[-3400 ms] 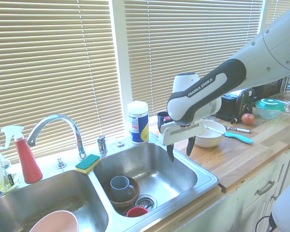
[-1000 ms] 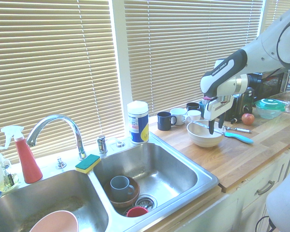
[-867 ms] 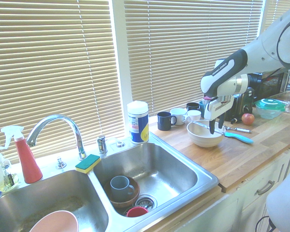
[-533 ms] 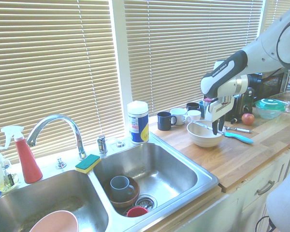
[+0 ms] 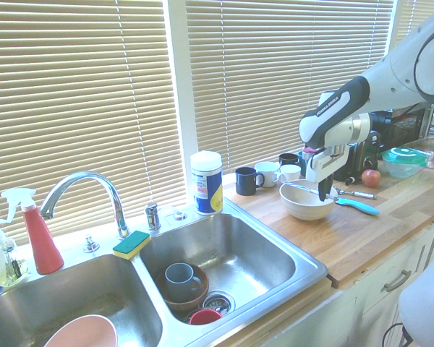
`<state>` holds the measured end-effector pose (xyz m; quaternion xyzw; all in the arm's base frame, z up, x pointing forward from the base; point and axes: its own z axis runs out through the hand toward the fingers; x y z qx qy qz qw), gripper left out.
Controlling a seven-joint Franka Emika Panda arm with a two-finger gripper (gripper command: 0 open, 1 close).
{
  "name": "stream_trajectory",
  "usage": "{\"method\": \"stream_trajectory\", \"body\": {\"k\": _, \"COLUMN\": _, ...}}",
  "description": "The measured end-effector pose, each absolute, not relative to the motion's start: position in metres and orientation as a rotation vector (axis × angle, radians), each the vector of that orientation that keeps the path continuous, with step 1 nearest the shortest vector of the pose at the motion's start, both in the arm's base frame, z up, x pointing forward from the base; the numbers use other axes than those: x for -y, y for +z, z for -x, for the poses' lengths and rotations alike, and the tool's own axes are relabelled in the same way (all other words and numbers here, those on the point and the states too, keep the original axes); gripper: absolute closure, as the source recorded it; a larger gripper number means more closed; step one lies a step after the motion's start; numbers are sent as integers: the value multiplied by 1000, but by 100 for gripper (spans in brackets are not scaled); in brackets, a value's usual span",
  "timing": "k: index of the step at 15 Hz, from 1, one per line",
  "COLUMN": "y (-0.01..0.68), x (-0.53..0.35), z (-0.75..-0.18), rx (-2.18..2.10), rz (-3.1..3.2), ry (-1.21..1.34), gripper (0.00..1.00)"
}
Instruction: Put the knife into the sink
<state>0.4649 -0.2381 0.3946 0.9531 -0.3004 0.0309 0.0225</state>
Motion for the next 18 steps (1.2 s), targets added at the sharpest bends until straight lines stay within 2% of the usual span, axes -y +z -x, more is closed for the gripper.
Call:
{"method": "stream_trajectory", "body": {"k": 6, "y": 419, "x": 221, "z": -477, "rx": 1067, "rz": -2936, "ry": 161, "gripper": 100}}
{"method": "stream_trajectory", "body": {"k": 11, "y": 471, "x": 131, "z": -490, "rx": 1273, "rz": -2887, "ry": 230, "gripper": 100}}
{"method": "stream_trajectory", "body": {"k": 14, "y": 455, "x": 50, "z": -498, "rx": 1348, "rz": -2861, "ry": 258, "gripper": 100}}
{"method": "stream_trajectory", "body": {"k": 18, "y": 413, "x": -40, "z": -480, "rx": 1325, "rz": -2851, "ry": 255, "gripper": 100}}
